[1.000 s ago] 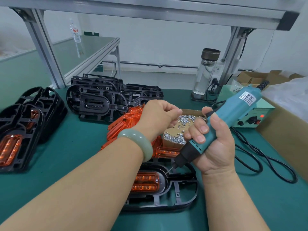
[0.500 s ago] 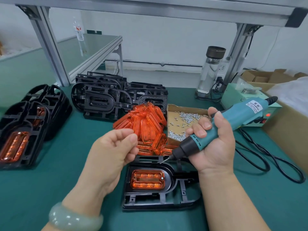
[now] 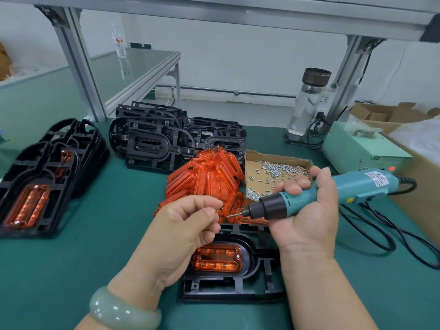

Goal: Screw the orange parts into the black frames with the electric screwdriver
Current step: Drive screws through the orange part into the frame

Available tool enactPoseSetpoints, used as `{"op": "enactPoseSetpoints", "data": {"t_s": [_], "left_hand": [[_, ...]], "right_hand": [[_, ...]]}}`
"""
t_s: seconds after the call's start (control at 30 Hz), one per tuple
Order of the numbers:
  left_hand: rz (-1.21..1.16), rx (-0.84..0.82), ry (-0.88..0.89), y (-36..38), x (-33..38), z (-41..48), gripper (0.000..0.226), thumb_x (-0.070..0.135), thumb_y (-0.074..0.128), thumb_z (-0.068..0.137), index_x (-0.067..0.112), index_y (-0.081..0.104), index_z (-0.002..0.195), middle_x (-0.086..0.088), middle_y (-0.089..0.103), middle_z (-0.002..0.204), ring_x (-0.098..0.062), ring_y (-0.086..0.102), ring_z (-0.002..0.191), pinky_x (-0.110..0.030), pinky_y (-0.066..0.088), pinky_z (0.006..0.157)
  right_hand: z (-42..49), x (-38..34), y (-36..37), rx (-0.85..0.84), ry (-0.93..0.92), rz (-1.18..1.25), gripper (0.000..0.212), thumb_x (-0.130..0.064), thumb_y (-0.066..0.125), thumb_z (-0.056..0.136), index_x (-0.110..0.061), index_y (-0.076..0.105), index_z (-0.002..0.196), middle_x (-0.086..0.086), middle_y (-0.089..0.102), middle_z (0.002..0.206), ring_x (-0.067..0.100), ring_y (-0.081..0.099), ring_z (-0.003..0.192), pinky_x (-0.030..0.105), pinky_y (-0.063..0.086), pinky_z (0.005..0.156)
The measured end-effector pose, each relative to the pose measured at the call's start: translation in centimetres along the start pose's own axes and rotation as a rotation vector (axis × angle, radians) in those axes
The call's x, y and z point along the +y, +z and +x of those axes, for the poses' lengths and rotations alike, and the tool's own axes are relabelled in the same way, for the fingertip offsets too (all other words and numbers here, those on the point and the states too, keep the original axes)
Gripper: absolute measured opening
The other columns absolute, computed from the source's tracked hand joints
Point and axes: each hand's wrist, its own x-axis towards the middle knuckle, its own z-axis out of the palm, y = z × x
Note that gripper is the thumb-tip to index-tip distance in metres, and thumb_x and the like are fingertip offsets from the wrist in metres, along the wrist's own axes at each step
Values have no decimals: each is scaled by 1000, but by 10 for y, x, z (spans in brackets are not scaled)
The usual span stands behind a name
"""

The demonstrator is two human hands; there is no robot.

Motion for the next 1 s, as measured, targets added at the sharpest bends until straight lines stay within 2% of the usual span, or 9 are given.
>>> {"op": "enactPoseSetpoints", "data": {"t_s": [0.17, 0.33, 0.43, 0.5, 0.63, 0.83, 1.0], "left_hand": [[-26, -11, -40, 1, -1, -1, 37, -9, 53, 86, 16, 76, 70, -4, 61, 60, -9, 57, 57, -17, 49, 52], [-64, 5, -38, 4, -4, 0, 29, -5, 61, 81, 19, 77, 76, -2, 63, 63, -9, 59, 56, -17, 50, 52], [-74, 37, -51, 5, -6, 1, 11, 13, 68, 70, 19, 76, 70, -4, 68, 66, -8, 61, 55, -16, 50, 49], [-64, 38, -58, 6, -6, 2, 10, 18, 66, 71, 18, 76, 68, -7, 71, 72, -7, 60, 54, -15, 49, 47], [-30, 69, -60, 9, -10, 2, 18, 11, 61, 85, 12, 71, 70, -10, 69, 69, -7, 57, 50, -15, 46, 43], [-16, 23, -67, 11, -8, 1, 14, 17, 64, 77, 14, 72, 67, -8, 68, 67, -7, 56, 49, -15, 45, 42], [14, 31, -63, 11, -10, 1, 13, 11, 61, 85, 9, 69, 75, -8, 68, 66, -8, 56, 49, -16, 45, 43]], "right_hand": [[-2, 2, 3, 33, 17, 31, 30, -29, 57, 93, -23, 60, 64, -10, 46, 56, 5, 44, 42, 19, 50, 57], [-2, 1, 4, 54, 15, 47, 21, -28, 59, 92, -22, 52, 73, -10, 46, 57, 5, 43, 42, 19, 49, 57], [-2, 1, 5, 71, 20, 59, 24, -29, 60, 91, -21, 53, 69, -10, 46, 56, 6, 44, 42, 19, 50, 56], [-2, 1, 5, 75, 22, 57, 25, -29, 60, 92, -21, 55, 69, -10, 46, 56, 6, 45, 42, 19, 50, 56], [-2, 1, 5, 87, 18, 52, 21, -29, 60, 93, -21, 54, 74, -10, 46, 56, 5, 44, 42, 19, 50, 57], [-1, 1, 4, 103, 12, 46, 20, -29, 60, 93, -21, 50, 78, -10, 46, 57, 5, 43, 43, 20, 49, 58], [0, 2, 4, 104, 12, 51, 19, -29, 60, 93, -21, 50, 78, -10, 46, 57, 5, 43, 43, 20, 48, 59]]}}
